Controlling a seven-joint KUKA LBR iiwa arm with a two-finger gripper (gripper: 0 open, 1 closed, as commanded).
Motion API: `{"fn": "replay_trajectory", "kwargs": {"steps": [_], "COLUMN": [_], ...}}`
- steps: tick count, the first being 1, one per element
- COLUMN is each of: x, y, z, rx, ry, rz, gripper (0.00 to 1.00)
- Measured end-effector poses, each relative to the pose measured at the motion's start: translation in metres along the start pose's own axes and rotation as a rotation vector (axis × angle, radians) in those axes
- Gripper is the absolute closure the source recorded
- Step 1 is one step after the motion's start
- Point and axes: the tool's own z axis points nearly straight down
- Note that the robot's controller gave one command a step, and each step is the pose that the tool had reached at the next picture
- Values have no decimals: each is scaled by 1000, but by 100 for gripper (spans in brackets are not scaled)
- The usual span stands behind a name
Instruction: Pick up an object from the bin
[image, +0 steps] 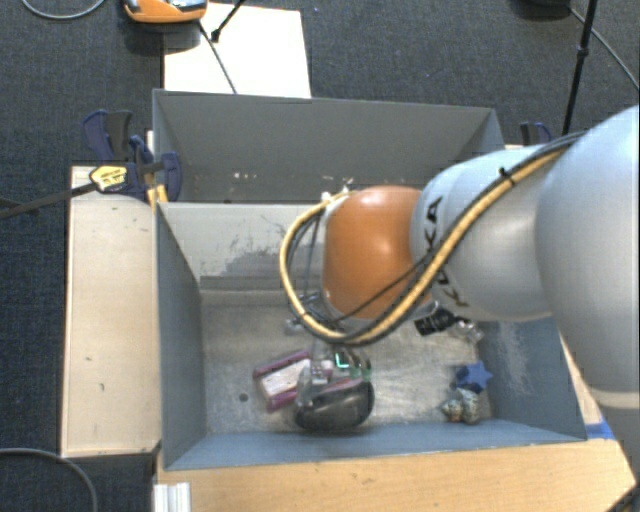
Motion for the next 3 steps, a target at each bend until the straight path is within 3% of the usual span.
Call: {"fn": "replay_trajectory", "kwargs": {"steps": [1,2,3], "x": [26,25,14], "y": [-20,-19,-81], "z": [56,54,-122], "rx": [-2,-3,3], "ry": [-12,-13,-13], "rz": [-26,-20,-530], "gripper": [0,100,100]}}
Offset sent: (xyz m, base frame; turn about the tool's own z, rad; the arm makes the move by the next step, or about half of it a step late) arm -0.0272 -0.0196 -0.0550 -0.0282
